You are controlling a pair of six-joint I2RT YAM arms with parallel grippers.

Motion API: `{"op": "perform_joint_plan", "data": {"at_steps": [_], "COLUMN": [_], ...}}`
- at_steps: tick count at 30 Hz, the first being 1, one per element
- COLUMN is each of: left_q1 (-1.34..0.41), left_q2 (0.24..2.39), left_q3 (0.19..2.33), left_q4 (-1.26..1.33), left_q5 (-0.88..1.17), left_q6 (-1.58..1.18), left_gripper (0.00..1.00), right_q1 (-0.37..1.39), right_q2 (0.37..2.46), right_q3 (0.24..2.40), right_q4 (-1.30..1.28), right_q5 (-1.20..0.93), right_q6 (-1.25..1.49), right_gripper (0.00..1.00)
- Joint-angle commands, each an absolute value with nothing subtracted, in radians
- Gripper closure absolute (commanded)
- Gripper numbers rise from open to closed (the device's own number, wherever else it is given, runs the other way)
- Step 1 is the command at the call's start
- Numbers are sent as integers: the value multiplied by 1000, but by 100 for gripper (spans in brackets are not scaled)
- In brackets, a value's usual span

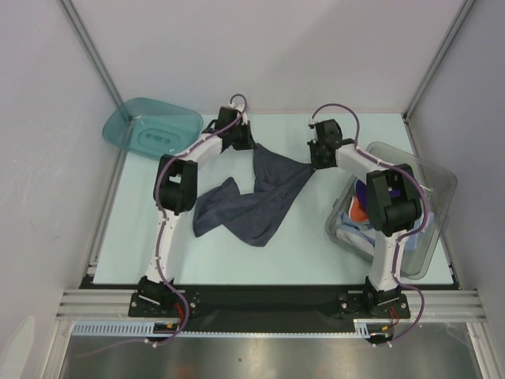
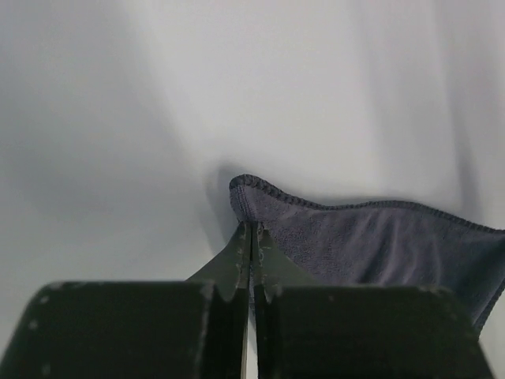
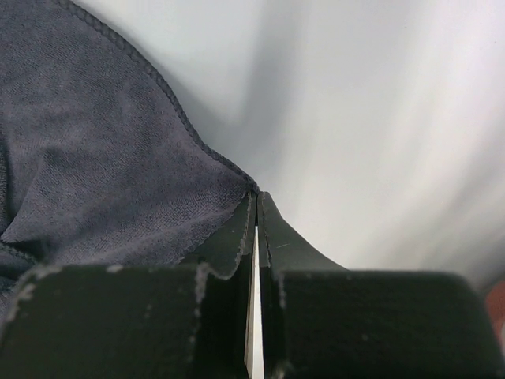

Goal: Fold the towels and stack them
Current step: Flatten out the crumpled towel

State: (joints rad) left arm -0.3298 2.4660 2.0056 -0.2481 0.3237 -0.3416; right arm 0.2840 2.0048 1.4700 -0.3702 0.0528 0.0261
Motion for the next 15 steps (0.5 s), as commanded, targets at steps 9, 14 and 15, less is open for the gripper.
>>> {"op": "perform_joint_plan", "data": {"at_steps": [9,14,15], "left_q1": [-327,-327,-327], "left_q2": [2182,1933,1892], "left_q3": [2212,2152,2135], "left_q4": [-403,-443,-445], "left_q5": [155,65,37], "left_q6": [-221,-152,-137], "left_gripper": [100,100,100], "right_q1": [314,388,400], "right_q2": [1783,1597,1576], "right_q3": [1690,1729,1732], "right_q4": [-293,-190,-178], "right_q5": [212,238,245], "right_q6": [3,-64,-75], "right_gripper": [100,100,100]}}
